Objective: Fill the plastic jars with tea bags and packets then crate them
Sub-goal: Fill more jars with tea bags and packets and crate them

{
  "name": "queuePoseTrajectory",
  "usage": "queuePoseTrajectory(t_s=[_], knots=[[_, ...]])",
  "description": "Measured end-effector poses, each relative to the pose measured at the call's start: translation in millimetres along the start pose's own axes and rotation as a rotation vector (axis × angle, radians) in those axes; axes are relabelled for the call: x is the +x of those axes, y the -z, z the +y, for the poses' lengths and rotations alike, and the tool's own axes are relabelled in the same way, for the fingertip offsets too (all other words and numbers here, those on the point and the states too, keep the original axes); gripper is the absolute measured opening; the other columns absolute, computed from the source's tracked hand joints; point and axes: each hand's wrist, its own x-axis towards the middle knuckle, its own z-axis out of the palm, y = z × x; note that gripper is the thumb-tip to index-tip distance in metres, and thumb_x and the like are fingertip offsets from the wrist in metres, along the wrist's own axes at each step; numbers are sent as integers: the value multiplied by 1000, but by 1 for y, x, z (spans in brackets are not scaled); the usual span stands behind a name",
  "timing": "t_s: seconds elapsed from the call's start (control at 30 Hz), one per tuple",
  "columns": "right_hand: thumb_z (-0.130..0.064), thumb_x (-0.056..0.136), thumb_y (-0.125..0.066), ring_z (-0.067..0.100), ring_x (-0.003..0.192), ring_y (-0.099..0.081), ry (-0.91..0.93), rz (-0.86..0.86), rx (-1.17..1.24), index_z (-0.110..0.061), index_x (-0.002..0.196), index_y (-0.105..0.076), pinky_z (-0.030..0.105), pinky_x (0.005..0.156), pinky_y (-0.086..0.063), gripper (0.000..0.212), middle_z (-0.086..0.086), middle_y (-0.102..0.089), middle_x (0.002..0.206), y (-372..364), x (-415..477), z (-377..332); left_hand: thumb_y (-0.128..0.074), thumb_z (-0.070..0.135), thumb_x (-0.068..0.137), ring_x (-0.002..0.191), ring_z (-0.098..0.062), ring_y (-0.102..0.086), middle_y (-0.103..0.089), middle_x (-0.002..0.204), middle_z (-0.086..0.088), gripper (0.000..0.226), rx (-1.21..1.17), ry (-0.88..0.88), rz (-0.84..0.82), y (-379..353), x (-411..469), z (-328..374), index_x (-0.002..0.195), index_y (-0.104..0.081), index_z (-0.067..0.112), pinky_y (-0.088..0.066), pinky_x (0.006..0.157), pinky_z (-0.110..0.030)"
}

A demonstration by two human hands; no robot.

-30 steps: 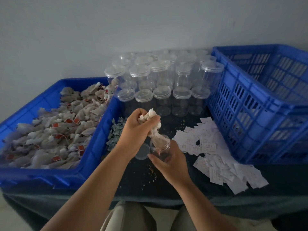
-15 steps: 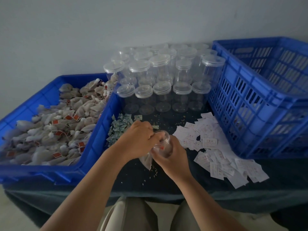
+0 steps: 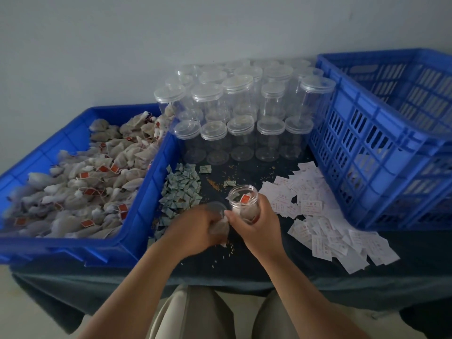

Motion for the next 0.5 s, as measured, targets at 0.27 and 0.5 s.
queuePoseTrajectory(t_s=[0.27,0.5], knots=[[-47,79,-89,11,88,-75,-25,7,43,-44,110,-63,20,69,-59,40,-16,-75,102,2,-1,-3,-46,70,99,64,-8,-63,-67,74,10,35,-288,156,352,26,-6,-5,89,-63,41,-47,51,-31],[-49,79,-88,12,84,-73,-40,-48,-24,-41,104,-62,22,66,-59,38,-16,-74,98,0,0,-1,-50,36,110,68,-12,-58,-59,80,3,37,7,262,93,56,6,-15,75,-56,25,-42,61,-33]])
